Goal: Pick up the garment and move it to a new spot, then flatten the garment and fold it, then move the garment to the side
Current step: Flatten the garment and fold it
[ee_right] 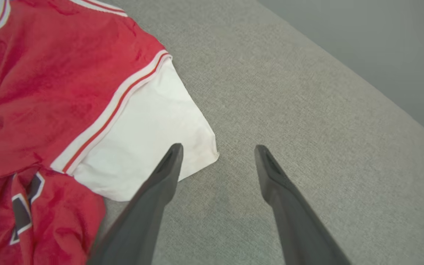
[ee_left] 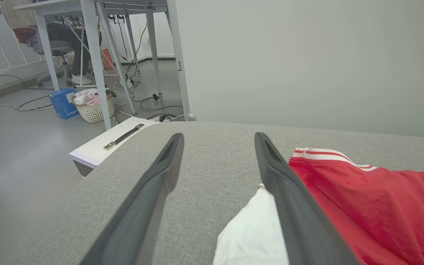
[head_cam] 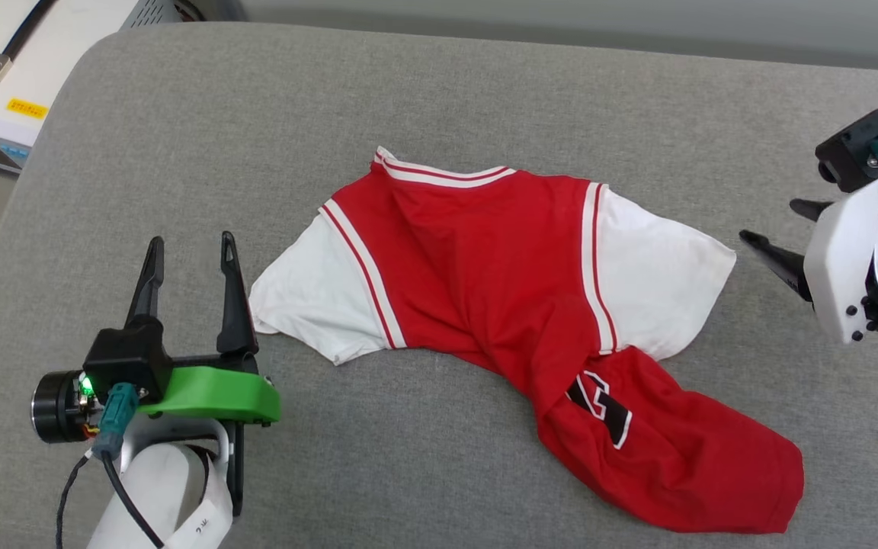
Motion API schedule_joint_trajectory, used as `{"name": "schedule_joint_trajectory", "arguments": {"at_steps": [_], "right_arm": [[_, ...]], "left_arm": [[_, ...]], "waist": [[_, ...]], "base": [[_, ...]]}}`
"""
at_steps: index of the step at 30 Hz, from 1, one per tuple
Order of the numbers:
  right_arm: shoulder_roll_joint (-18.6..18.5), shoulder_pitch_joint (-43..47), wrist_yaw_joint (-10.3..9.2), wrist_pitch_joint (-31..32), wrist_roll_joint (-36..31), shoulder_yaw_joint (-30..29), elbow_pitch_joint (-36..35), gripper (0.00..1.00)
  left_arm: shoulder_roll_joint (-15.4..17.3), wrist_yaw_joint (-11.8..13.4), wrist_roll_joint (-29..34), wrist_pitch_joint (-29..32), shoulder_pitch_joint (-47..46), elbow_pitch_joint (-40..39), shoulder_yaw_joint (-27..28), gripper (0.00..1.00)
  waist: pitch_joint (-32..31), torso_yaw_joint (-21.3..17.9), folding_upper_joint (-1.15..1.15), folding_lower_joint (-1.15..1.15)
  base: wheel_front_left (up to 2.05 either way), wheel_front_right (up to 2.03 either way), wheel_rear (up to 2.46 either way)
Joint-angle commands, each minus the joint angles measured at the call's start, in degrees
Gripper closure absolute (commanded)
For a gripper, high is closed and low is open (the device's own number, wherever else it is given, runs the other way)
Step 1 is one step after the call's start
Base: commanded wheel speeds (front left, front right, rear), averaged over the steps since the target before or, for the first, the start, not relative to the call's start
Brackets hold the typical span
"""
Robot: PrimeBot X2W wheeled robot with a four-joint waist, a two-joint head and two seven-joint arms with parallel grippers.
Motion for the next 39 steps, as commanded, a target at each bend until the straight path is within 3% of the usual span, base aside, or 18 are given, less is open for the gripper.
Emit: {"name": "schedule_joint_trajectory", "arguments": {"at_steps": [1,7,16,22,23,24,33,39], "right_arm": [[-0.48,-1.71,-0.04,2.5,1.59,1.16,0.69,0.0],[-1.2,-5.88,-0.04,6.06,3.71,5.5,4.37,0.0],[0.44,-8.95,-0.04,2.37,4.46,11.78,12.35,0.0],[0.55,-6.86,-0.04,0.69,6.07,19.18,15.53,0.0],[0.52,-6.9,-0.04,-0.47,6.38,19.97,15.64,0.07],[0.52,-7.03,-0.04,-1.69,6.62,20.36,15.71,1.0],[-1.6,-9.04,-0.04,-16.43,7.67,19.22,14.37,1.0],[-5.69,-7.61,-0.04,-20.66,8.74,14.76,10.22,1.0]], "left_arm": [[-1.2,-0.97,1.39,-0.32,0.42,-0.15,0.76,0.0],[-5.65,-4.74,4.79,-0.32,-1.32,0.03,3.28,0.0],[-9.84,-9.24,8.41,-0.32,-3.46,1.09,6.43,0.0],[-11.19,-11.09,9.94,-0.32,-3.68,2.07,8.32,0.0],[-11.34,-11.37,10.16,-0.32,-3.53,2.33,8.68,0.0],[-11.44,-11.55,10.34,-0.32,-3.4,2.53,8.99,0.0],[-11.93,-13.34,12.2,-0.32,-2.15,3.88,11.51,0.0],[-12.02,-14.24,13.14,-0.33,-0.89,4.06,12.89,0.0]], "waist": [[1.96,1.28,0.0,0.0],[5.52,3.59,0.0,0.0],[9.61,5.69,0.0,0.0],[9.49,5.51,0.0,0.0],[9.19,5.19,0.0,0.0],[8.9,4.89,0.0,0.0],[4.71,1.22,0.0,0.0],[3.15,-1.58,0.0,0.0]], "base": [[0.0,0.0,0.0],[0.0,0.0,0.0],[0.0,0.0,0.0],[0.0,0.0,0.0],[0.0,0.0,0.0],[0.0,0.0,0.0],[0.0,0.0,0.0],[0.0,0.0,0.0]]}}
